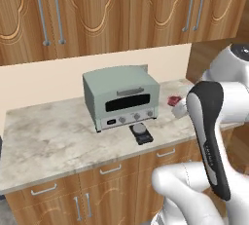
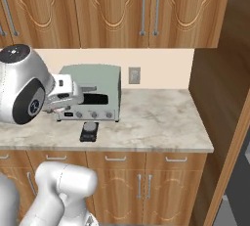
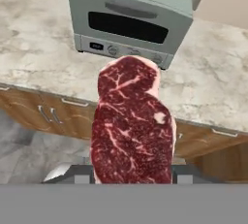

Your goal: Take the steak from the fridge and place it on the digital scale on the counter by the fridge. Wait a few seconds for a reading, then move it to the plate on the dining counter.

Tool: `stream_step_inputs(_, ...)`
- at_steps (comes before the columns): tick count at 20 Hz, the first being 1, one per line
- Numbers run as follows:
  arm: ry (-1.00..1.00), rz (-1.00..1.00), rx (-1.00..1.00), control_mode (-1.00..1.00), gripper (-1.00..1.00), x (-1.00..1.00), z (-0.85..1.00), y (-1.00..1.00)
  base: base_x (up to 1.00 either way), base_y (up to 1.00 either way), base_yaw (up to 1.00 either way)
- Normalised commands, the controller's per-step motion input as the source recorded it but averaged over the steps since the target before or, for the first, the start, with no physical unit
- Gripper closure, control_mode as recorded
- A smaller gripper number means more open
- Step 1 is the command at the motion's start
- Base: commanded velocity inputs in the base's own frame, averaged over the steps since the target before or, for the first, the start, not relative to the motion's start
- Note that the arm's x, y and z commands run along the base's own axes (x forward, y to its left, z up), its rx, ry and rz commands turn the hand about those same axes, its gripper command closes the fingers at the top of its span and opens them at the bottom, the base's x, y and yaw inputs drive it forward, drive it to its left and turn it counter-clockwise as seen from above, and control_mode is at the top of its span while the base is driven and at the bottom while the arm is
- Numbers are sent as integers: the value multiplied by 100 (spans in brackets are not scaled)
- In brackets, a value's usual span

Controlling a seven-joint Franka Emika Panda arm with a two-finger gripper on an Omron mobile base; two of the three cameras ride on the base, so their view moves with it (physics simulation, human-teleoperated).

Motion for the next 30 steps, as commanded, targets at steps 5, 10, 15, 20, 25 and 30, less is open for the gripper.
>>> stream_step_inputs(5,24,-2,3,-100,100,13,-90,33,0,0,0)
stream_step_inputs(10,0,-3,20,-100,100,11,-100,21,0,0,0)
stream_step_inputs(15,0,-1,17,-100,100,23,-51,0,0,0,0)
stream_step_inputs(20,1,-1,-4,-100,100,22,-5,5,0,0,0)
stream_step_inputs(25,0,0,-2,-100,100,38,-23,1,0,0,0)
stream_step_inputs(30,0,2,-1,-100,100,43,-20,-13,0,0,0)
